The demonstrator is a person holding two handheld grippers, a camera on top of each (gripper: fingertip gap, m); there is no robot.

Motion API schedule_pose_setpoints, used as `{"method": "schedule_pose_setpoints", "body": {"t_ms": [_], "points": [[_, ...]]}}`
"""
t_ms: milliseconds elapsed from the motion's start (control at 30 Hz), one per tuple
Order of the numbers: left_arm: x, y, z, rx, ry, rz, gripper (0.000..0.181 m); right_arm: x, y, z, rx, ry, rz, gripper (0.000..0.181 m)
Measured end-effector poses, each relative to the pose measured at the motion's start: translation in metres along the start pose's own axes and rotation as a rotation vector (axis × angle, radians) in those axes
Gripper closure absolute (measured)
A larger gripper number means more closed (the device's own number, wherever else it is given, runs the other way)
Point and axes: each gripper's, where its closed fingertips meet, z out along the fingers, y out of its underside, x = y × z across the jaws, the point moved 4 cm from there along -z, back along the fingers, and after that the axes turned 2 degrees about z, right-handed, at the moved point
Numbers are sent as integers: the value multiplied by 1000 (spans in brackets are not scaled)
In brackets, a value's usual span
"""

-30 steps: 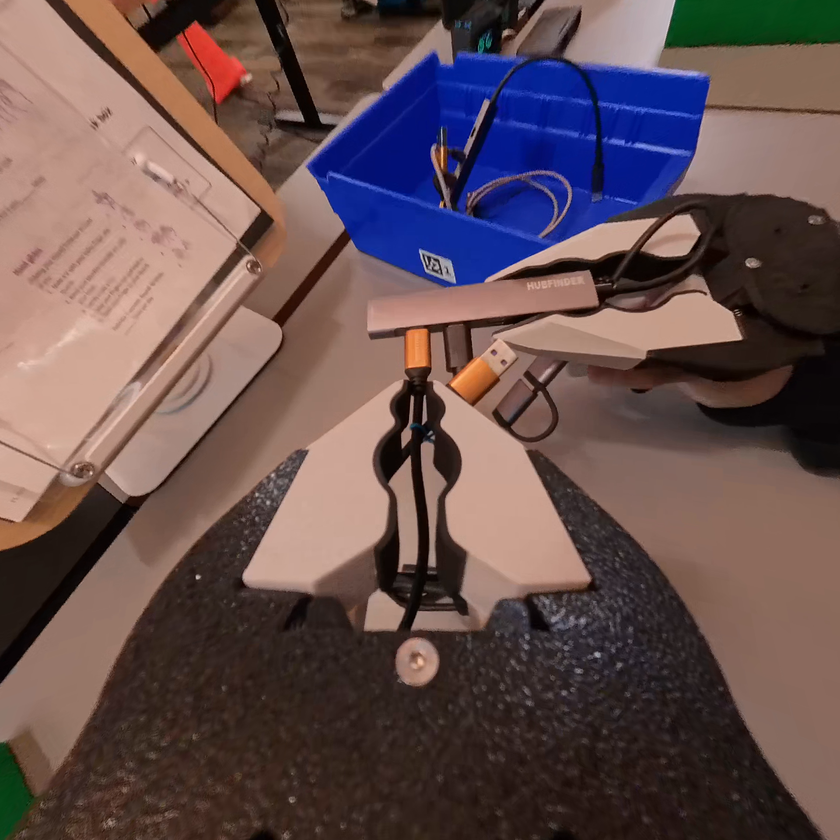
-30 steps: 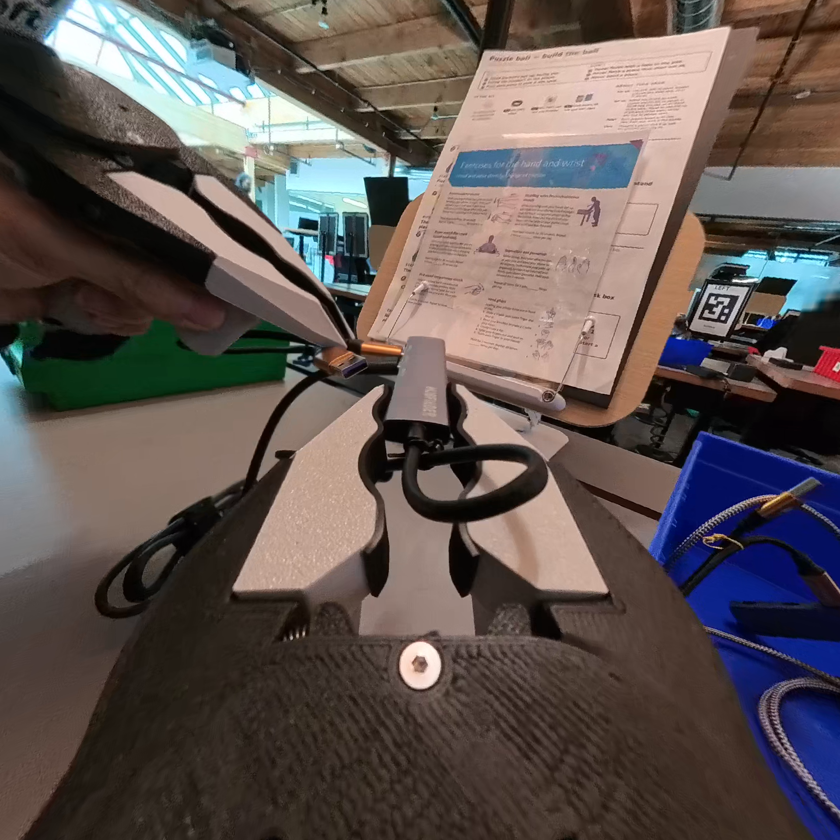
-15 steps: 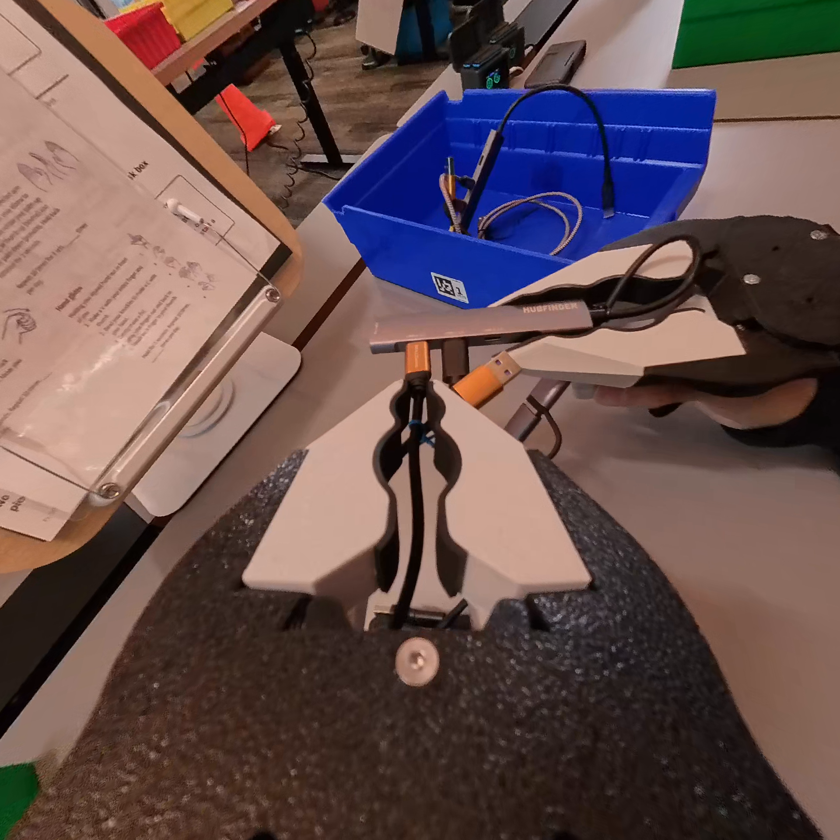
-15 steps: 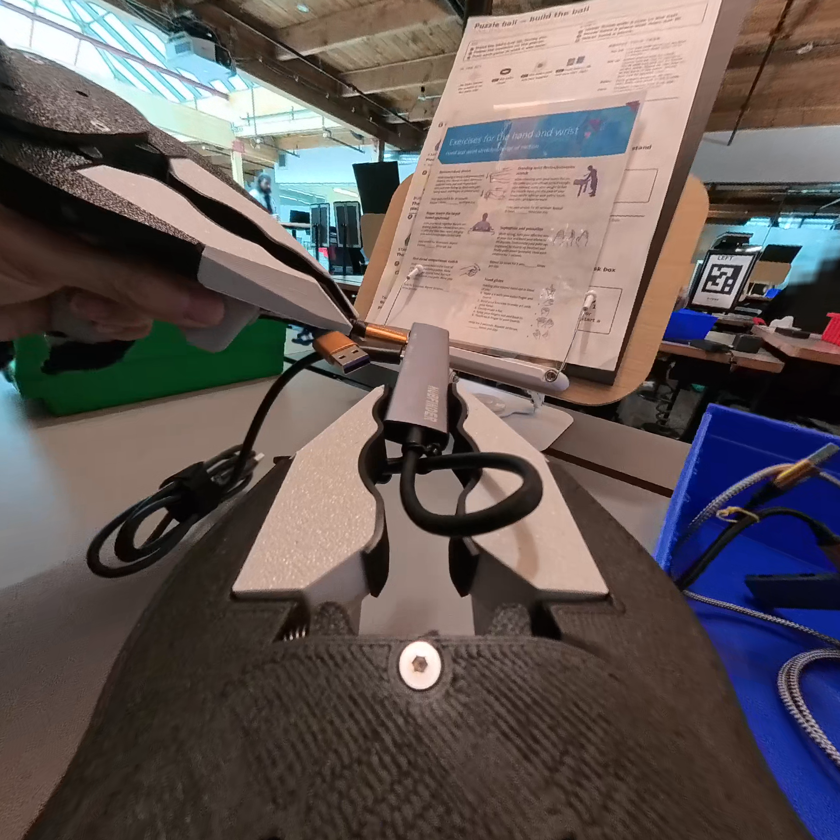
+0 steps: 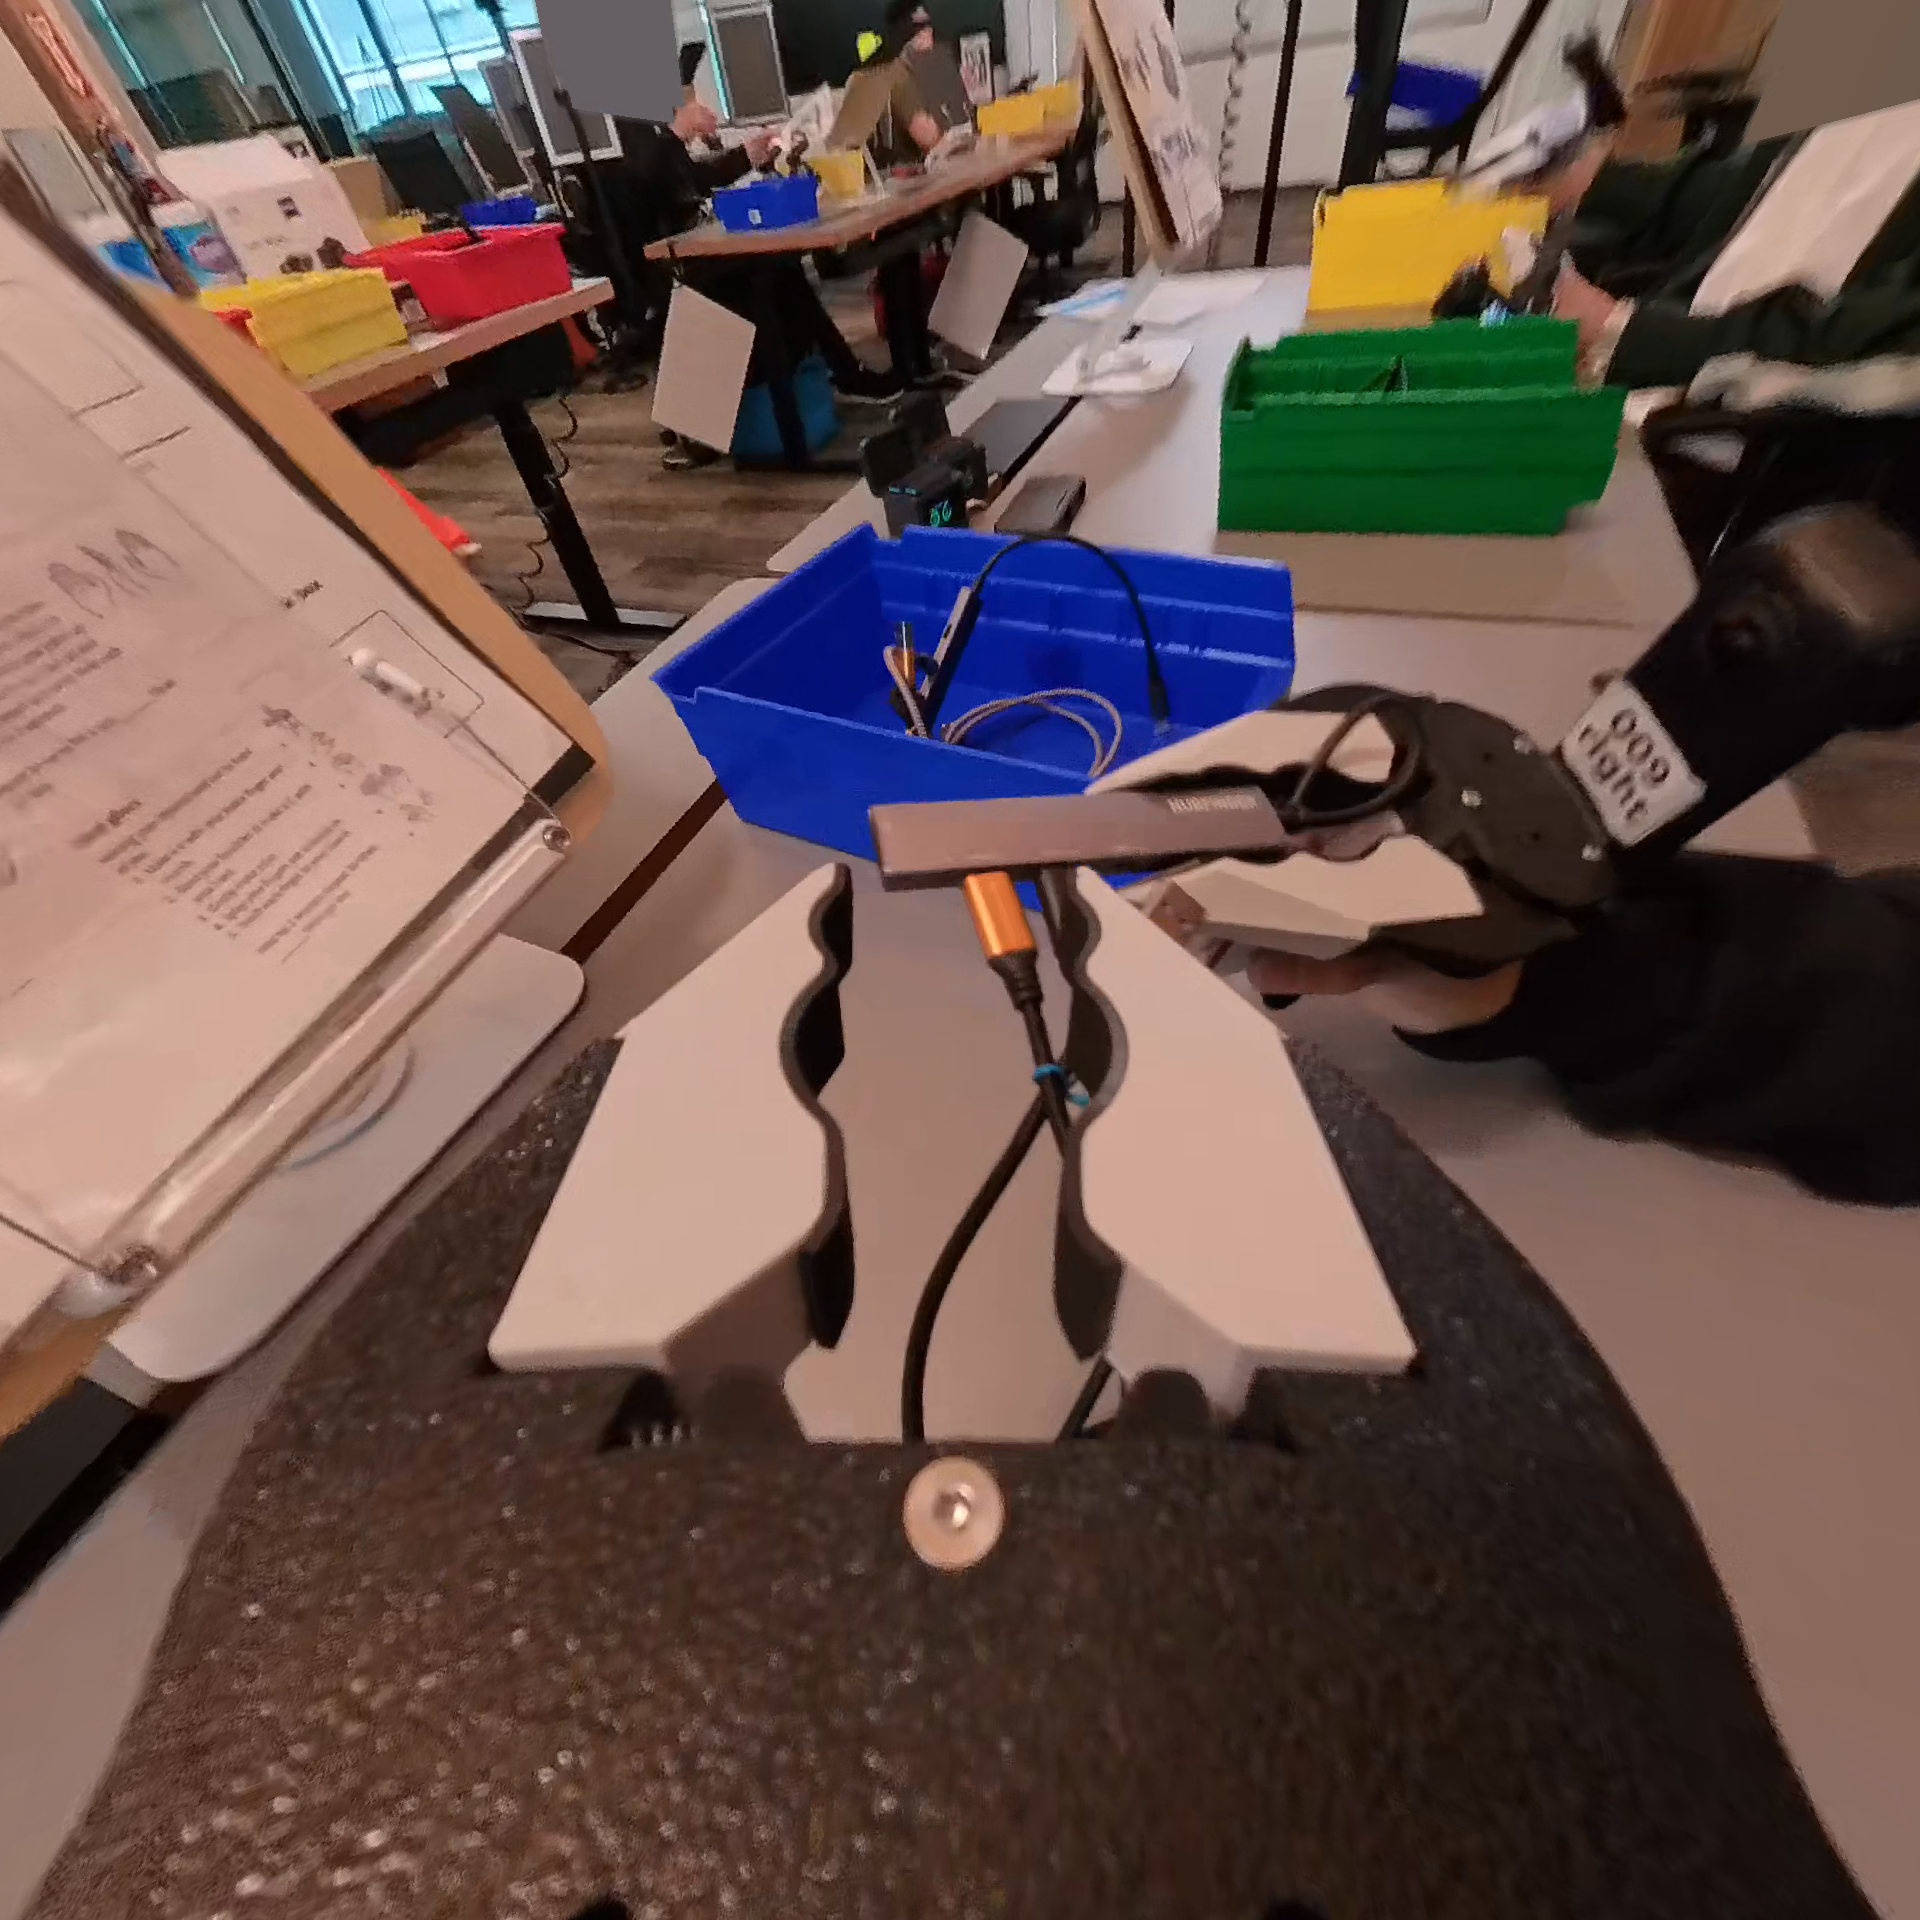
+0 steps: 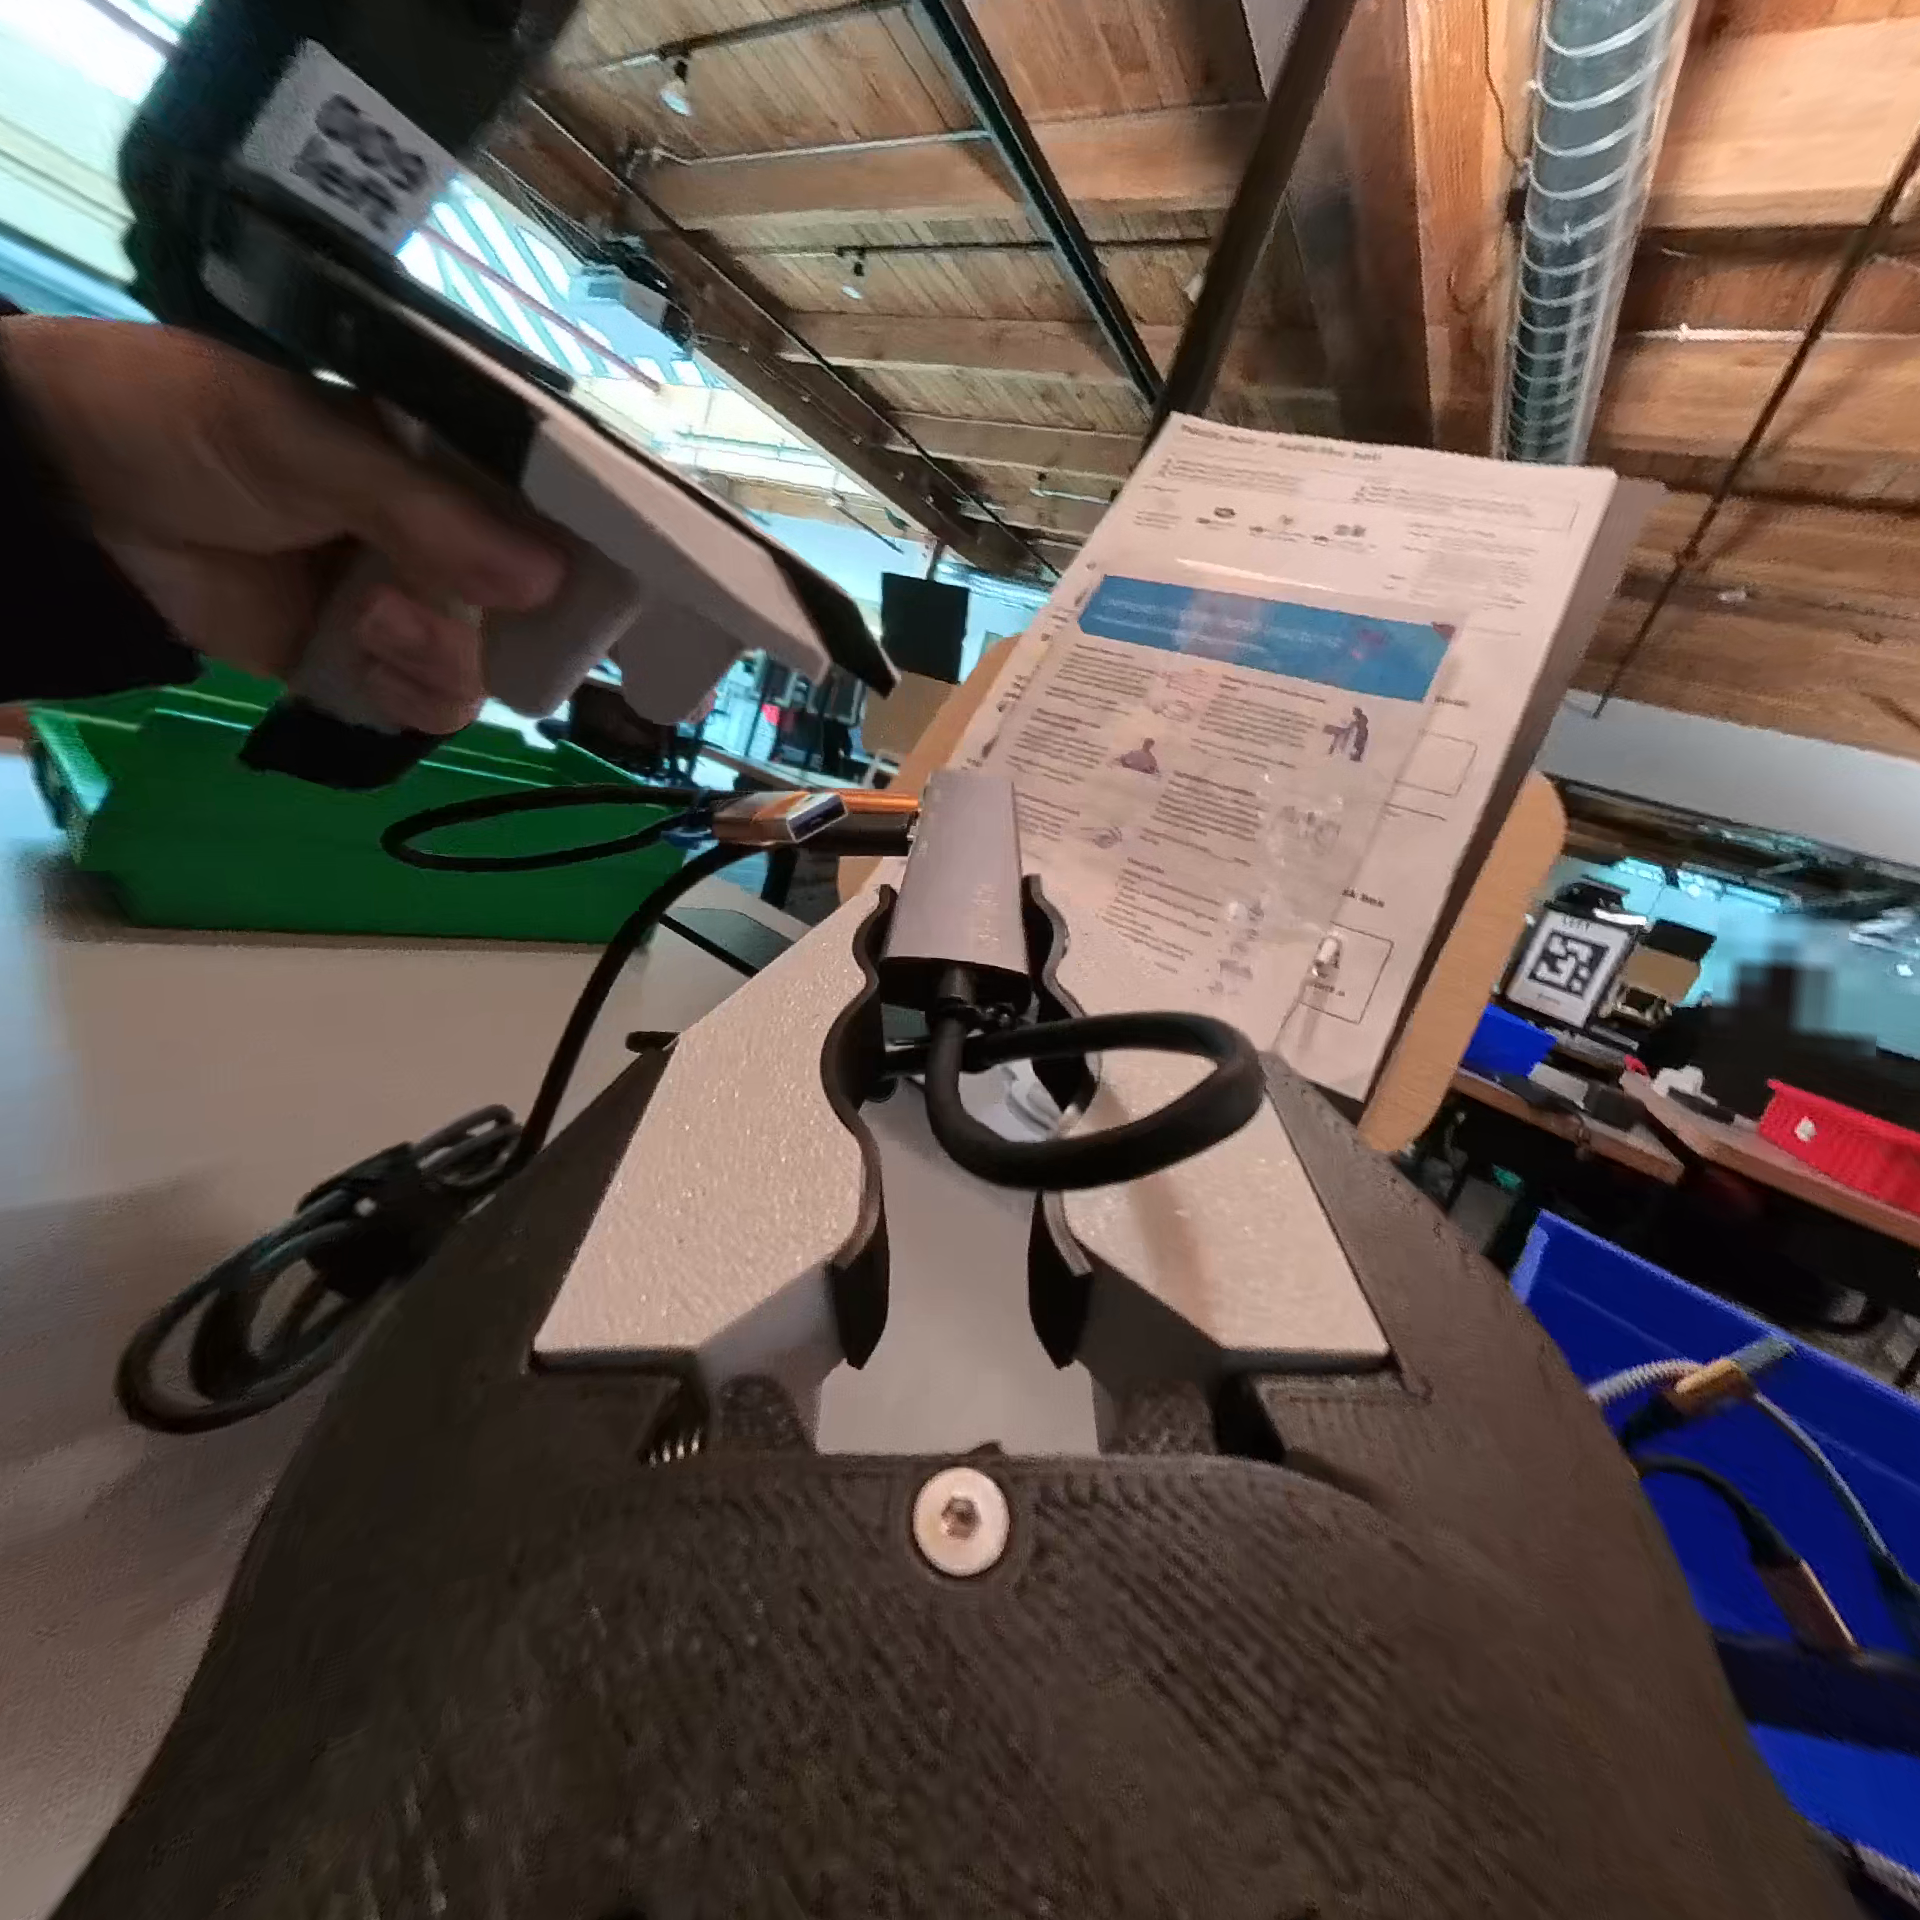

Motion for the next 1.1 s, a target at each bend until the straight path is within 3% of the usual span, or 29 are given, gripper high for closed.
{"method": "schedule_pose_setpoints", "body": {"t_ms": [133, 300, 333, 533, 733, 1100], "points": [[-15, 11, -6, 19, 76, -298, 142, -16, -5, 1, 33, -100, 10, 160], [0, 35, 3, -86, 369, -575, 142, -27, -5, 2, 48, -167, 39, 160], [2, 35, 4, -73, 410, -608, 155, -27, -5, 2, 54, -177, 49, 159], [0, 31, 5, 60, 617, -864, 174, -21, -1, 1, 76, -170, 105, 159], [2, 36, 17, 74, 667, -955, 176, -9, -3, -3, 137, -140, 176, 157], [1, 42, 19, 95, 741, -1029, 176, -19, -2, -4, 98, -175, -135, 149]]}}
